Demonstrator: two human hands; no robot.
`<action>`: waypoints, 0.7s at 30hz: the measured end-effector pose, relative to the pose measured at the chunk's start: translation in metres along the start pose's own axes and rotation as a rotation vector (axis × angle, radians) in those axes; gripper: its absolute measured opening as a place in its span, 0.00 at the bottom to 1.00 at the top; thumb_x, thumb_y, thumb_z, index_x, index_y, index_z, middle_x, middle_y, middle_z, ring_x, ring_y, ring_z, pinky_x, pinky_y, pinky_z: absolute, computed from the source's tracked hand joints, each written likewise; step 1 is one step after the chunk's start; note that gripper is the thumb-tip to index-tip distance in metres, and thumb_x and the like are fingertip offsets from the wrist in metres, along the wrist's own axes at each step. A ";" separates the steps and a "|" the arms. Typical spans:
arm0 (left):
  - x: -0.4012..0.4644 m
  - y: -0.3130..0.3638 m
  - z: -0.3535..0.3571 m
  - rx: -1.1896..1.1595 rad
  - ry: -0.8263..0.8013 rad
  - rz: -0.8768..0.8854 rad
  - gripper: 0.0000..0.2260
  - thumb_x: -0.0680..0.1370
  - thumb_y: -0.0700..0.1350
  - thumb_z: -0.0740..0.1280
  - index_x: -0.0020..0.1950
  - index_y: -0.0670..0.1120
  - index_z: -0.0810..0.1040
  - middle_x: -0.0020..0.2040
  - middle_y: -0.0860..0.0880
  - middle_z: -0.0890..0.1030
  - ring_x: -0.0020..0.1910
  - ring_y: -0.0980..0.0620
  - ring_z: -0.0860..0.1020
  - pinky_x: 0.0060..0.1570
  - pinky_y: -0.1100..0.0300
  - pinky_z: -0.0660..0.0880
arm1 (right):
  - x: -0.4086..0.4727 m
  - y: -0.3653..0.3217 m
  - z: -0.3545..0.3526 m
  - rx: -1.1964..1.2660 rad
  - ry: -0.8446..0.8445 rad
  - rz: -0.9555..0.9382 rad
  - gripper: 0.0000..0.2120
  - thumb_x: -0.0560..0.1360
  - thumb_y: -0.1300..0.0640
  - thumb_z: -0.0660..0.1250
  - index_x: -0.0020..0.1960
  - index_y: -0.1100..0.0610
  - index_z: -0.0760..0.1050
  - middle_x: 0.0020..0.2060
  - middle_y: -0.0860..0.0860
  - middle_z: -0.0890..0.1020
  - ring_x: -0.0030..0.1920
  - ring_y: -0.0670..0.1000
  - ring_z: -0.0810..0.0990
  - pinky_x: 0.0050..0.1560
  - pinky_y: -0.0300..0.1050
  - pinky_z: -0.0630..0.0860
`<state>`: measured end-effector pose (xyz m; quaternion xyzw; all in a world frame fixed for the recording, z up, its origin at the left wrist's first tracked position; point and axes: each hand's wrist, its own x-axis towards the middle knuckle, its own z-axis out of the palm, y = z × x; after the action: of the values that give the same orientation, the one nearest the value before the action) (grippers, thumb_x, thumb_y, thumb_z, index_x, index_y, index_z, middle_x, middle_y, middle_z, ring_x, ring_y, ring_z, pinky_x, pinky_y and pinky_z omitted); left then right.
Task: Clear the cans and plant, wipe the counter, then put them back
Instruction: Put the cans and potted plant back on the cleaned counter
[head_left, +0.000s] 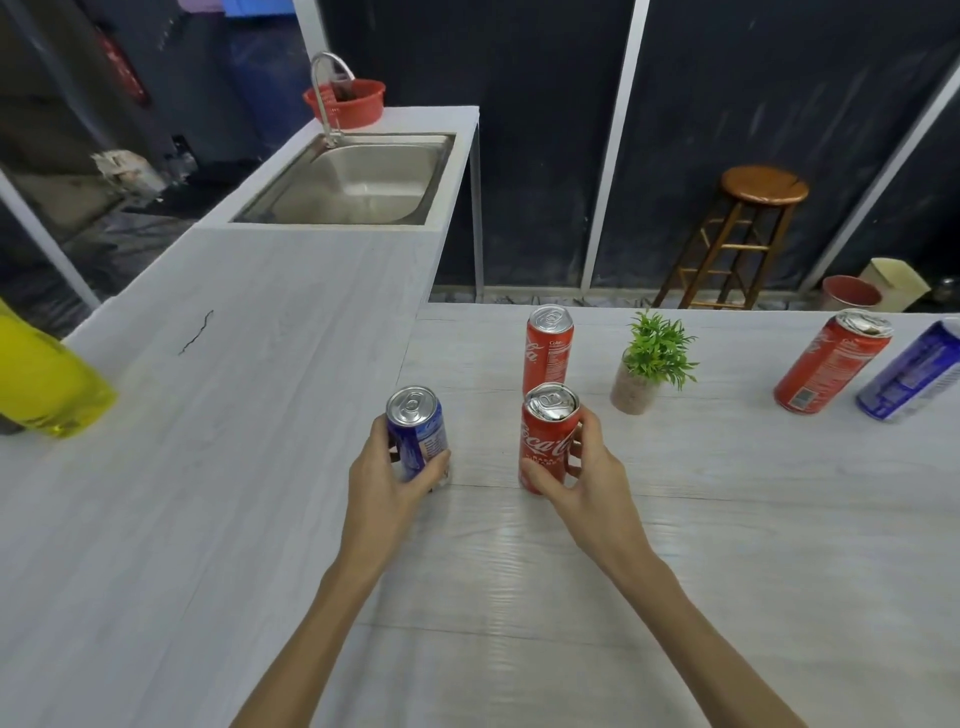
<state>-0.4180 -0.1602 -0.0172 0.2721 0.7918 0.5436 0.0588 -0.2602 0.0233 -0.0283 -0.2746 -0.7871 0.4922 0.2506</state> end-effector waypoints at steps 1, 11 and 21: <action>0.000 -0.001 -0.001 -0.002 -0.002 0.000 0.21 0.74 0.49 0.79 0.62 0.54 0.74 0.55 0.60 0.83 0.54 0.59 0.81 0.50 0.66 0.78 | -0.001 0.000 0.001 -0.001 0.005 0.000 0.37 0.75 0.50 0.78 0.77 0.42 0.61 0.63 0.39 0.80 0.61 0.32 0.78 0.57 0.32 0.77; -0.005 -0.004 0.003 -0.046 0.002 -0.019 0.23 0.75 0.50 0.77 0.67 0.55 0.72 0.59 0.62 0.81 0.58 0.65 0.79 0.51 0.76 0.72 | -0.008 0.001 0.004 -0.047 0.007 -0.013 0.37 0.75 0.48 0.78 0.77 0.45 0.62 0.68 0.41 0.77 0.62 0.39 0.79 0.63 0.40 0.77; -0.013 -0.011 0.006 -0.064 0.010 -0.064 0.25 0.75 0.49 0.78 0.68 0.53 0.72 0.60 0.62 0.80 0.59 0.66 0.79 0.51 0.77 0.73 | -0.008 0.002 0.002 -0.060 -0.023 0.009 0.36 0.76 0.46 0.77 0.77 0.47 0.63 0.67 0.41 0.77 0.61 0.28 0.75 0.56 0.24 0.72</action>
<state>-0.4088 -0.1643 -0.0324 0.2422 0.7826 0.5677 0.0809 -0.2550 0.0173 -0.0318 -0.2800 -0.8030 0.4728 0.2310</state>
